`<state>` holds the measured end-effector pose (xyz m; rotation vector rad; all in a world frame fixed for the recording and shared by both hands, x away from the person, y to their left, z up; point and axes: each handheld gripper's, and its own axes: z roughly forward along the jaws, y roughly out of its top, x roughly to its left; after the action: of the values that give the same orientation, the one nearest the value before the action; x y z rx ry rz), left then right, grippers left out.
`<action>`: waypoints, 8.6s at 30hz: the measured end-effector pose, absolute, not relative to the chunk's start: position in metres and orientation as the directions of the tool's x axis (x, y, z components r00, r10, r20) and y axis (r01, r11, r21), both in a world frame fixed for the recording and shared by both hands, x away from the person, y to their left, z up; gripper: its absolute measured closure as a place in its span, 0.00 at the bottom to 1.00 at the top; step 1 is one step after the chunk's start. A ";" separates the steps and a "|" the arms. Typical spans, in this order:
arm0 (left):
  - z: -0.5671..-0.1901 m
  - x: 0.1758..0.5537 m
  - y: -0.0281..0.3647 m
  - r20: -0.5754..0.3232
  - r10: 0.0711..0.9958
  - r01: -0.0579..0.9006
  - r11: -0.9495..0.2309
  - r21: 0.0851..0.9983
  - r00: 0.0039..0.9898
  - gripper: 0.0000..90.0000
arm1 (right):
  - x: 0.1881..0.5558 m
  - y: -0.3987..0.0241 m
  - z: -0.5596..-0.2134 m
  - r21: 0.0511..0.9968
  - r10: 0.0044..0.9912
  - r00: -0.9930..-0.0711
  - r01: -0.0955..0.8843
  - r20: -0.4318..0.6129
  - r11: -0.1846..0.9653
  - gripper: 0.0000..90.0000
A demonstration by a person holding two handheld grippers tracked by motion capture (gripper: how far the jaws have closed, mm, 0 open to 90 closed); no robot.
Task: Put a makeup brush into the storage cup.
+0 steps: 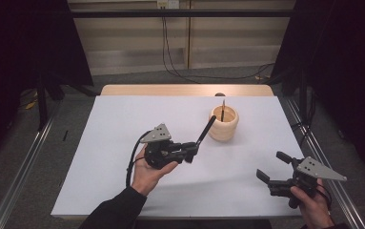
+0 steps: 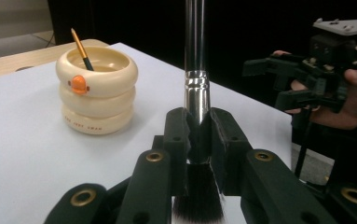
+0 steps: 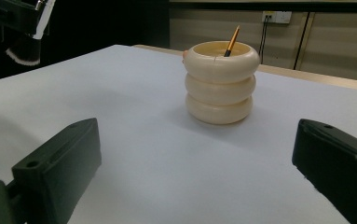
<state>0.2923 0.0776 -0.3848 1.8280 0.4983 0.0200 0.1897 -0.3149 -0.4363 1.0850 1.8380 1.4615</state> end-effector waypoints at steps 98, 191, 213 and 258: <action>-0.389 0.286 0.043 -0.134 0.156 0.205 -0.807 0.554 0.979 0.86 | 0.281 -0.229 -0.365 0.836 0.369 -0.928 0.242 0.051 0.493 0.33; -0.401 0.287 0.058 -0.108 0.231 0.238 -0.663 0.710 0.967 0.04 | 0.283 -0.189 -0.405 0.582 0.141 -0.985 0.171 0.097 0.795 0.89; -0.409 0.280 0.096 -0.128 0.410 0.327 -0.465 0.822 0.903 0.03 | 0.282 -0.208 -0.414 0.637 0.246 -0.961 0.267 0.124 0.723 0.89; -0.411 0.271 0.102 -0.113 0.421 0.265 -0.322 0.909 0.900 0.03 | 0.260 -0.228 -0.399 0.903 0.390 -0.916 0.243 0.094 0.354 0.89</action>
<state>0.2708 0.1021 -0.4109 1.9236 0.5032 0.1709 0.2605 -0.2278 -0.3995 0.5819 2.4687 1.6100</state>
